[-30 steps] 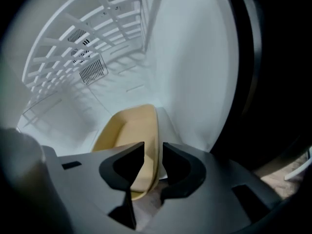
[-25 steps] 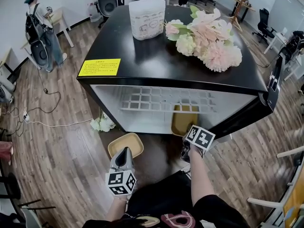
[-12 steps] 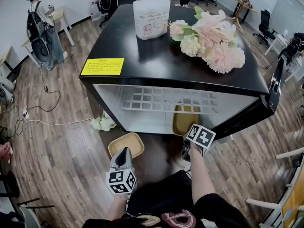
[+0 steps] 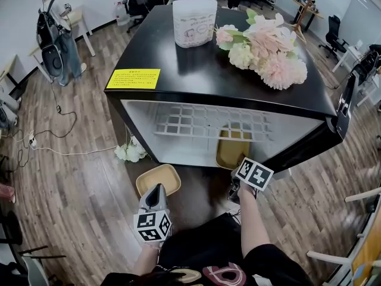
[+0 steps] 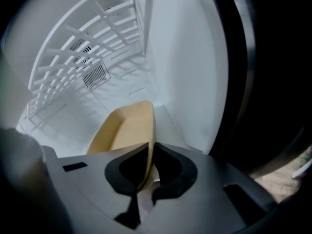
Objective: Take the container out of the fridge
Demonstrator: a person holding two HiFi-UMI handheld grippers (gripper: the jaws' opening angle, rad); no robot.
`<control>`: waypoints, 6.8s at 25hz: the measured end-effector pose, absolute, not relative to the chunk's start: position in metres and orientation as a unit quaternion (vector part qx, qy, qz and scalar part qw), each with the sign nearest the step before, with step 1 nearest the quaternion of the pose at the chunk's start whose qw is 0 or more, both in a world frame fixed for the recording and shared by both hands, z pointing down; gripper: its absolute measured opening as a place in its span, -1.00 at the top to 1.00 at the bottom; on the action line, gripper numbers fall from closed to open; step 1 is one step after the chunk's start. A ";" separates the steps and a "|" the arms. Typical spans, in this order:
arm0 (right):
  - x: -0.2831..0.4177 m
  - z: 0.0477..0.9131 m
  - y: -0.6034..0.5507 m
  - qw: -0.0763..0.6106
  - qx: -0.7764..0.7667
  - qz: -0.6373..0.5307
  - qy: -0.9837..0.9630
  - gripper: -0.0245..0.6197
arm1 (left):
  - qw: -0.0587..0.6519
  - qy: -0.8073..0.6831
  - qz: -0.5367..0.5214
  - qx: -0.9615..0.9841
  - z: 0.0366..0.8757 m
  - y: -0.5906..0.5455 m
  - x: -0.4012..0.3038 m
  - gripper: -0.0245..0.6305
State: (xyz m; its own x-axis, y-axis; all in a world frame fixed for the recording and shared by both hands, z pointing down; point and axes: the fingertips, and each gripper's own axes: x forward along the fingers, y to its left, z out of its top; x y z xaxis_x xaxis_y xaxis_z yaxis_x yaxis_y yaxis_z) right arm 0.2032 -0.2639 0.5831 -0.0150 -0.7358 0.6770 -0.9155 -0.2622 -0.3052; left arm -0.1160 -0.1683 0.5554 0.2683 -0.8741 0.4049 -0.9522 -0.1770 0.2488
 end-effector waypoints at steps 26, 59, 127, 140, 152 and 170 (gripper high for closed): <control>0.172 0.556 -0.211 0.101 0.656 0.365 -0.653 0.88 | 0.225 -0.566 0.084 0.789 0.553 -0.148 -0.094 0.90; 0.125 0.592 -0.132 0.175 0.594 0.351 -0.702 0.89 | 0.232 -0.550 0.086 0.798 0.561 -0.121 -0.090 0.90; 0.075 0.665 -0.108 0.311 0.511 0.304 -0.742 0.88 | 0.241 -0.573 0.111 0.775 0.580 -0.112 -0.106 0.90; 0.072 0.661 -0.107 0.276 0.491 0.352 -0.747 0.47 | 0.236 -0.570 0.113 0.779 0.578 -0.115 -0.099 0.90; 0.067 0.611 -0.122 0.198 0.472 0.339 -0.789 -0.02 | 0.231 -0.567 0.091 0.786 0.564 -0.122 -0.093 0.90; 0.082 0.539 -0.136 0.133 0.506 0.233 -0.820 0.27 | 0.189 -0.535 0.051 0.822 0.518 -0.137 -0.058 0.90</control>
